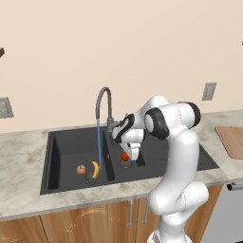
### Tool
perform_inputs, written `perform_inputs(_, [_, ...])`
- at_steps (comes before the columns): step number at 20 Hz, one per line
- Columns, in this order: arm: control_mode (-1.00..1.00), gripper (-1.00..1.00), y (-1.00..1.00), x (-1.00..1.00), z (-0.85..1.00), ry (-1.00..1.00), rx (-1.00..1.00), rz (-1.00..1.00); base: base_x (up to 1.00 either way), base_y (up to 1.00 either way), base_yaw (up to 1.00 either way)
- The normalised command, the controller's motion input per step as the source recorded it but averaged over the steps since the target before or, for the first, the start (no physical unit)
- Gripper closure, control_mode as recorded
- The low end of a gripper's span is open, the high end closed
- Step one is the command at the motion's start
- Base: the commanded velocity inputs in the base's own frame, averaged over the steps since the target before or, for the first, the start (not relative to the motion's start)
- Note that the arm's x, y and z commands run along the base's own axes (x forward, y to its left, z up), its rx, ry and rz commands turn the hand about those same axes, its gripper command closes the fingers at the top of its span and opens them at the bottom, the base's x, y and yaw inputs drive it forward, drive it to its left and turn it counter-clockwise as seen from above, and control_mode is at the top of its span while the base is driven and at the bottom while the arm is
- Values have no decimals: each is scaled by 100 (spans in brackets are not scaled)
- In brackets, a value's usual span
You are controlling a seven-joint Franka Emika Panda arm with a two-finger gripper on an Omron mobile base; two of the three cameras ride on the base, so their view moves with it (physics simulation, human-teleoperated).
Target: Pick the peach, apple, banana from the sink and place them on the cutting board to airdry. Then turn off the sink faucet.
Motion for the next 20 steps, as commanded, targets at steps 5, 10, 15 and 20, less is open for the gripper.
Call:
perform_inputs(5, [-100,100,-4,-26,36,0,0,0,0,0,0])
perform_inputs(10, [-100,100,-12,-39,34,0,1,0,0,0,0])
perform_inputs(15, [-100,100,-7,-38,37,0,2,0,0,0,0])
perform_inputs(20, [-100,100,0,-29,59,0,2,0,0,0,0])
